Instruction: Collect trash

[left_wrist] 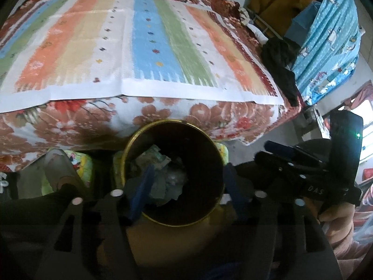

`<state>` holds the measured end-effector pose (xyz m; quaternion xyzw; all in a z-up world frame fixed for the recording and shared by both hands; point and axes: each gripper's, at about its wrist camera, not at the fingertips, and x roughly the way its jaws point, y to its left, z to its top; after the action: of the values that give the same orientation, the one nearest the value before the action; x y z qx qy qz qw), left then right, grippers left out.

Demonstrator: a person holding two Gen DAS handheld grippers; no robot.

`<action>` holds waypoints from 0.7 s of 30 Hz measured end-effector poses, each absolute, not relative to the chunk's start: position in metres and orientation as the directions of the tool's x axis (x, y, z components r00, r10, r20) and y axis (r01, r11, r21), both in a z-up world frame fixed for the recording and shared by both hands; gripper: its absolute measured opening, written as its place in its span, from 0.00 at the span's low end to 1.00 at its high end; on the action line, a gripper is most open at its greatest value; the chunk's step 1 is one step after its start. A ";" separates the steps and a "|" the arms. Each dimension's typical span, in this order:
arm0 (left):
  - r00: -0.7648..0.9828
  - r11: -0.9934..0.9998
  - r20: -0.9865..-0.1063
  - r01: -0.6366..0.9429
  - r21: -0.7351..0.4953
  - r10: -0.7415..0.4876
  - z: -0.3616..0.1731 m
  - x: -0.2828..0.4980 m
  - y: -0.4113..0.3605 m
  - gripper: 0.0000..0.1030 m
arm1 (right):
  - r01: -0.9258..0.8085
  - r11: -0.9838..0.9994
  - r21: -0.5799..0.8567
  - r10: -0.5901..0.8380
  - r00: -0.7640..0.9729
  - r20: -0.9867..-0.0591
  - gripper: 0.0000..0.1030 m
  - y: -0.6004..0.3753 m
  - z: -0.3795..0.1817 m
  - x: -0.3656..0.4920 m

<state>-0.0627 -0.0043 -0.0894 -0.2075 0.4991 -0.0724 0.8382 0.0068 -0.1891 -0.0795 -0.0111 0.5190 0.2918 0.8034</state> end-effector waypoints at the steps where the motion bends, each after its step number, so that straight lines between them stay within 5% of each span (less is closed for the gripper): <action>1: 0.499 0.912 -0.812 -0.093 -0.399 -0.304 -0.088 -0.065 -0.002 0.75 | -0.480 0.830 0.284 0.457 0.294 -0.839 0.70 -0.190 -0.079 0.006; 7: 0.525 0.922 -0.809 -0.106 -0.372 -0.265 -0.084 -0.080 0.009 0.94 | -0.519 0.818 0.249 0.456 0.320 -0.830 0.91 -0.188 -0.076 -0.002; 21: 0.481 0.930 -0.842 -0.131 -0.343 -0.242 -0.097 -0.079 0.005 0.94 | -0.532 0.805 0.263 0.467 0.294 -0.834 0.92 -0.186 -0.079 -0.007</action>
<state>-0.0795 0.0046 -0.0974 -0.1839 0.5082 -0.0330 0.8407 -0.0074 -0.1855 -0.0795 -0.0322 0.5062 0.3109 0.8038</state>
